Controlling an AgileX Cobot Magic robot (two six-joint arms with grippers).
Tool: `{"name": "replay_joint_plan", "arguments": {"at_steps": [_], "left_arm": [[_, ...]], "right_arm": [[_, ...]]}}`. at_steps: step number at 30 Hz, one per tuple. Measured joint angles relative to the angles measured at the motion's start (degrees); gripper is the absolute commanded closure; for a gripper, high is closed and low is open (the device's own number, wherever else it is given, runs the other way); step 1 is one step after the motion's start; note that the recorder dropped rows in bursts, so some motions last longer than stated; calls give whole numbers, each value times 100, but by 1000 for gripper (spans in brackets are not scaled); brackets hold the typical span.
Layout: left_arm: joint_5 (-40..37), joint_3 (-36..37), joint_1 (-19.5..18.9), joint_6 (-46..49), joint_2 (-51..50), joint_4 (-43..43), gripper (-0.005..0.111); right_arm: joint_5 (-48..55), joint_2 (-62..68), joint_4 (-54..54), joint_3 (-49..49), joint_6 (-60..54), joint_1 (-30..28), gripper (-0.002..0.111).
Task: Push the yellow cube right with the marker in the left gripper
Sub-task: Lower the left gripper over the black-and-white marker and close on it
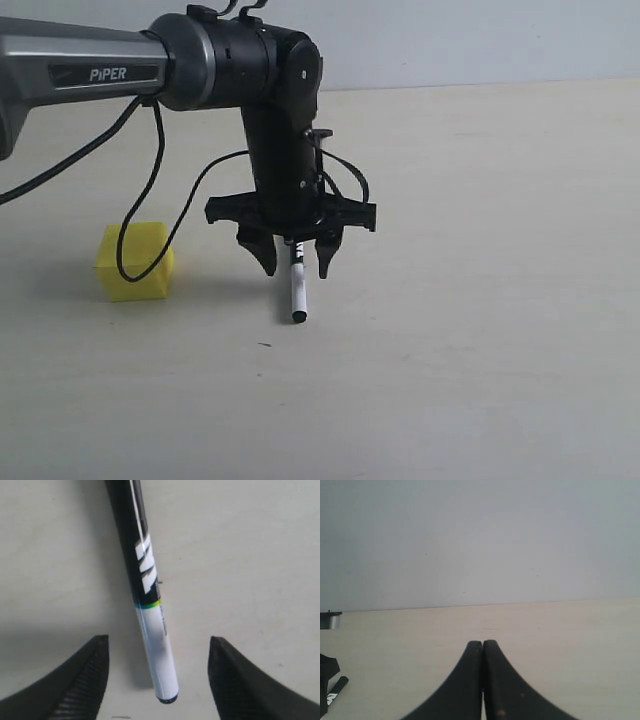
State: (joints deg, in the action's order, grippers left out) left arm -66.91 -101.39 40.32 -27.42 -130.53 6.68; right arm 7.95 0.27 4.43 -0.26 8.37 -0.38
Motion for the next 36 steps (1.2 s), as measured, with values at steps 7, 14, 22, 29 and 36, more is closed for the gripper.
{"name": "replay_joint_plan", "arguments": {"at_steps": [7,14,22,29,36], "left_arm": [[66,-13,0,-88,-117,0,50],[180,-13,0,-111,-251,0,51],[251,-13,0,-111,-251,0,57],[259,-13,0,-111,-251,0,57],[279,-13,0,-111,-251,0,57]], "right_arm": [[0,0,0,0,0,0,108],[0,0,0,0,0,0,108],[0,0,0,0,0,0,108],[0,0,0,0,0,0,108],[0,0,0,0,0,0,108]]}}
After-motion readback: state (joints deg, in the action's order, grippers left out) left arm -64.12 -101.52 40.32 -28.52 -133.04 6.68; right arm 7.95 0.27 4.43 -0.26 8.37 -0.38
